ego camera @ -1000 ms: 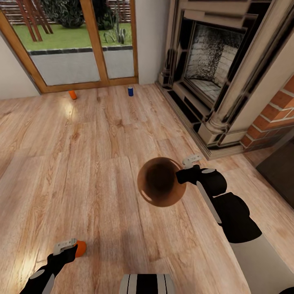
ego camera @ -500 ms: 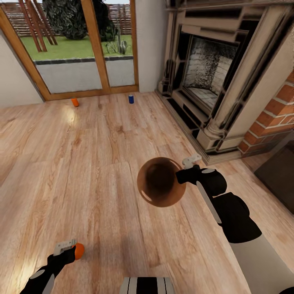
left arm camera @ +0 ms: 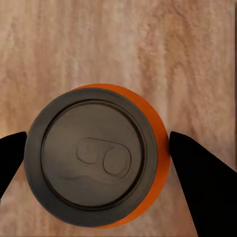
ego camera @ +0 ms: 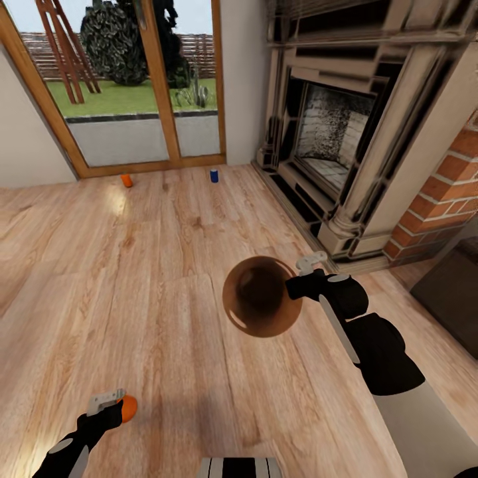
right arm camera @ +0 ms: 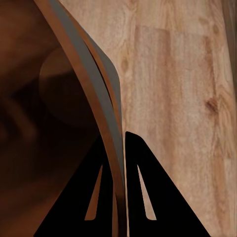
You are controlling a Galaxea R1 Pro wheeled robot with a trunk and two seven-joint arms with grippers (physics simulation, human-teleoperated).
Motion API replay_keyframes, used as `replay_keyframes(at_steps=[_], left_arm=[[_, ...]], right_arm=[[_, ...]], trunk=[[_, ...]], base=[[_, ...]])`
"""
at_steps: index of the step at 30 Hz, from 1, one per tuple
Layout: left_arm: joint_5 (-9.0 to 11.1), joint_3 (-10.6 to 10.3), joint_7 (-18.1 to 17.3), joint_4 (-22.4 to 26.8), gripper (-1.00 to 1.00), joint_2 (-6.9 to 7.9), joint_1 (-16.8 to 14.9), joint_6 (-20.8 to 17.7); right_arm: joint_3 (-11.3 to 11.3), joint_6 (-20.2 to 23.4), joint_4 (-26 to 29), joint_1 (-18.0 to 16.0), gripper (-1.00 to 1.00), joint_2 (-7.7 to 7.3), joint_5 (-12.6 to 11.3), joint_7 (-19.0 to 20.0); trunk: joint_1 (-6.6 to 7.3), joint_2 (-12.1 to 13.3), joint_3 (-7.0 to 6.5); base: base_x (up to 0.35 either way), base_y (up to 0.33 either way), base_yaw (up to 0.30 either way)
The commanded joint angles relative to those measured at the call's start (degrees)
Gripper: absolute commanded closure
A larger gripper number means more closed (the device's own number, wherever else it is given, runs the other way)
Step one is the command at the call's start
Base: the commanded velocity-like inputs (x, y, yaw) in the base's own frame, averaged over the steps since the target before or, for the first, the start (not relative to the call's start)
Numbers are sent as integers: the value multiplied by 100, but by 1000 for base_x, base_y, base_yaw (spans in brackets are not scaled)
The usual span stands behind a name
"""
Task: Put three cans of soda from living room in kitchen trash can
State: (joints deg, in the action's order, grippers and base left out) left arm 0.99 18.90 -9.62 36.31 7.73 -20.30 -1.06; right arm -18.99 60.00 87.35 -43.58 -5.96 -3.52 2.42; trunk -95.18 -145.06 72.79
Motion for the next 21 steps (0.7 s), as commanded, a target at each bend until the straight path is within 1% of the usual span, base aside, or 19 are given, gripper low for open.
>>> replay_keyframes(at_steps=[1,14,21], left_arm=[[-3,0,4,-1,100,0,0,1],[12,0,4,77,100,0,0,-6],[18,0,4,97,100,3,0,-81]], right_arm=[[1,0,-2,-1,100,2,-45,21],[34,-6,-77,44,100,7,-69,13],[48,-37,-426,55,100,158,-72,12]], trunk=[[3,1,-23],[36,19,-311],[54,28,-466]], base=[[0,0,0],[0,0,0],[0,0,0]])
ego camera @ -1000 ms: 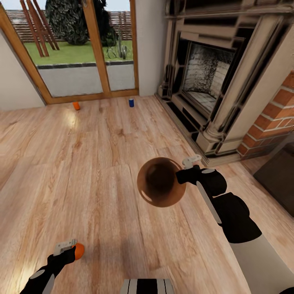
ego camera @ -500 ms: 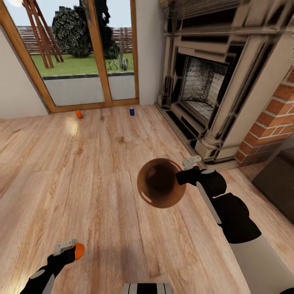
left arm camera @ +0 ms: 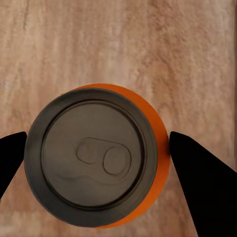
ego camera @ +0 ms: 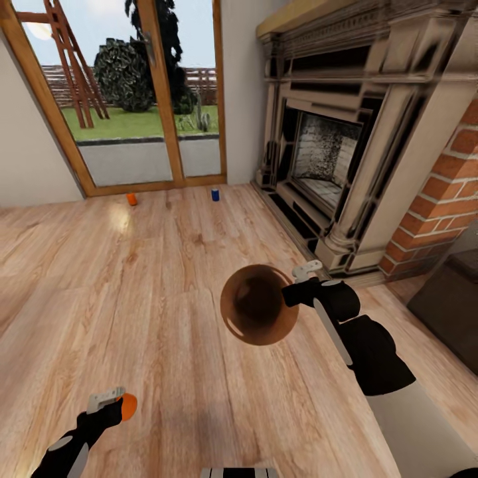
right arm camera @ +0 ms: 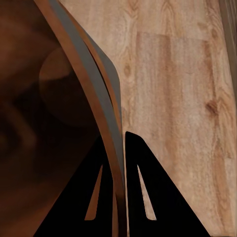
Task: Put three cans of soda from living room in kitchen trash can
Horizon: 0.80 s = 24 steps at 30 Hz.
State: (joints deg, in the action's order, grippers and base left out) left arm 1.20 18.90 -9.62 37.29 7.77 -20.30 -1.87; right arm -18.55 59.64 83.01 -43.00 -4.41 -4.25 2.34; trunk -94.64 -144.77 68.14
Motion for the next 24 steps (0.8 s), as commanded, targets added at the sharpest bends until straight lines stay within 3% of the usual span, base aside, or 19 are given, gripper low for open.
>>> replay_keyframes(at_steps=[1,8,19,24], left_arm=[[1,0,4,13,100,2,0,-32],[30,0,4,168,100,-2,-9,-213],[53,1,13,1193,100,-3,0,-963],[62,7,13,1934,100,-7,12,-1429]], right_arm=[[4,-10,-55,-1,100,17,5,21],[-3,-29,-239,7,100,56,3,21],[5,-39,-276,160,100,57,11,13],[9,-49,-303,211,100,60,6,12]], trunk=[[3,1,-24],[21,10,-179],[50,25,-423],[62,32,-533]], base=[[0,0,0],[0,0,0],[0,0,0],[0,0,0]])
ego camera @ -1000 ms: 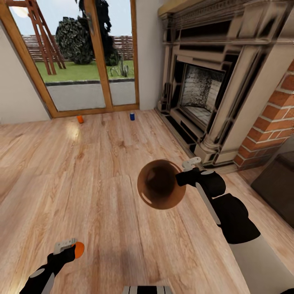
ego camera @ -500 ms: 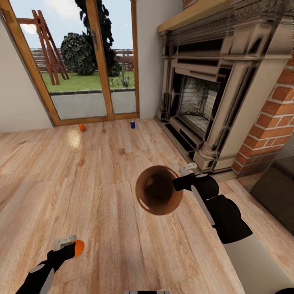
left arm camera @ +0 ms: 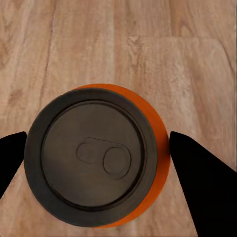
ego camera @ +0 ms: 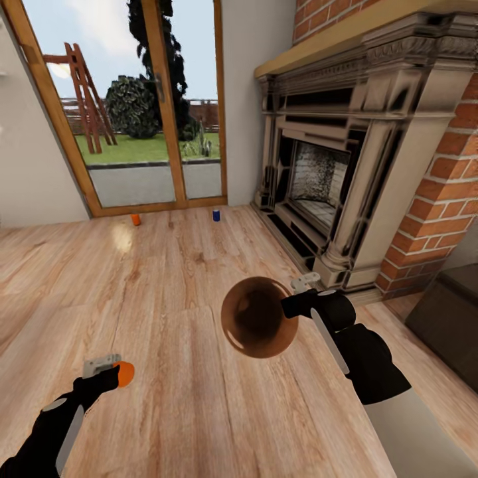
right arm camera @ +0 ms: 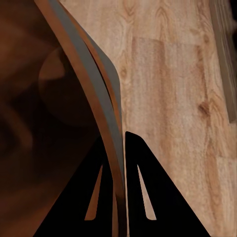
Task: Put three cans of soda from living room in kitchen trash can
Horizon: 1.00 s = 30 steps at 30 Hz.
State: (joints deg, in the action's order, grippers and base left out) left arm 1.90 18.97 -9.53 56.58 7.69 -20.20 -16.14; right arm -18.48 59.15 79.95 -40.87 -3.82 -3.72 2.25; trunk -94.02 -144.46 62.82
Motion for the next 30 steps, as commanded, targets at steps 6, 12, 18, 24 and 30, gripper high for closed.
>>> replay_keyframes(at_steps=[6,12,18,24,30], left_arm=[[-5,-1,4,496,100,2,22,-465],[-17,-58,-32,1083,100,7,18,-1094],[-52,-173,-639,1326,100,25,16,-1435],[-71,-193,-772,1415,100,56,11,-1557],[-82,-202,-1249,1479,100,68,-4,-1790]], right_arm=[[20,-17,-35,52,100,-20,-63,29],[32,5,-41,294,100,-19,-86,46],[137,1,32,577,100,-56,-101,148],[320,25,44,628,100,-96,-93,709],[479,57,46,640,100,-223,-35,1192]], trunk=[[15,8,-134],[31,16,-267],[46,24,-400],[62,32,-533],[77,40,-666]], base=[[0,0,0],[0,0,0],[0,0,0],[0,0,0],[0,0,0]])
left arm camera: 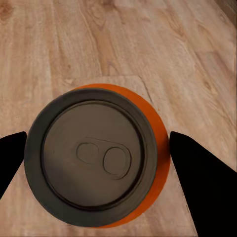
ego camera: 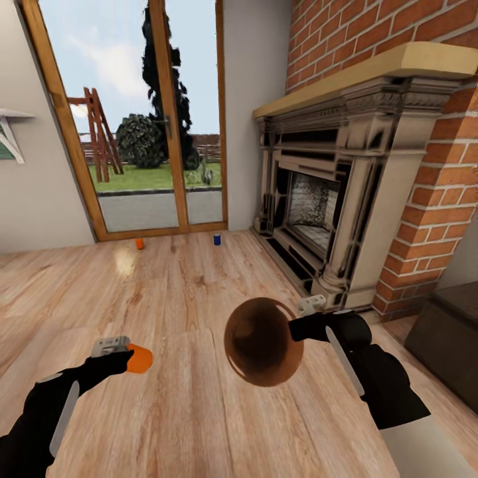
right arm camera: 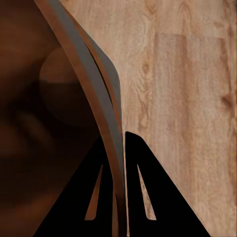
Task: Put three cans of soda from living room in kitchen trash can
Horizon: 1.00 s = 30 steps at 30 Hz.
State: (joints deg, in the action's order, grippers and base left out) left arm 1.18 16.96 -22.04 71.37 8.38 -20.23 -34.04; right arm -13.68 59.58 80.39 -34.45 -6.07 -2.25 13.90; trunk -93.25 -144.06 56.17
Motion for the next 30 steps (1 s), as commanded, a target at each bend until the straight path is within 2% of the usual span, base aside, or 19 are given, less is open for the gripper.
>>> replay_keyframes(at_steps=[1,6,12,17,21,24,28,29,30], left_arm=[[-11,-8,-68,56,100,2,-6,-91],[-15,-155,-312,227,100,12,-13,-371],[-20,-469,-480,565,100,35,-21,-781],[-21,-602,-691,772,100,61,-28,-986],[-22,-729,-1173,847,100,230,-63,-1126],[-27,-776,-1538,858,100,345,-102,-1155],[-29,-798,-1895,866,100,388,-116,-1176],[-33,-803,-2179,868,100,396,-122,-1180],[-35,-805,-2303,868,100,398,-128,-1181]], right_arm=[[7,17,3,-1,100,-17,-178,48],[19,28,0,-2,100,-99,-183,83],[15,27,-31,0,100,-275,-189,114],[14,17,-86,0,100,-450,-205,132],[17,0,-220,0,100,-568,-233,165],[21,-11,-348,0,100,-638,-242,410],[27,-22,-470,0,100,-685,-210,759],[29,-24,-520,0,100,-694,-204,825],[33,-24,-568,0,100,-697,-201,850]], trunk=[[3,2,-23],[16,8,-134],[31,16,-267],[44,23,-378],[54,28,-466],[62,32,-533],[72,38,-622],[75,39,-644],[77,40,-666]], base=[[0,0,0],[0,0,0],[0,0,0],[0,0,0],[0,0,0],[0,0,0],[0,0,0],[0,0,0],[0,0,0]])
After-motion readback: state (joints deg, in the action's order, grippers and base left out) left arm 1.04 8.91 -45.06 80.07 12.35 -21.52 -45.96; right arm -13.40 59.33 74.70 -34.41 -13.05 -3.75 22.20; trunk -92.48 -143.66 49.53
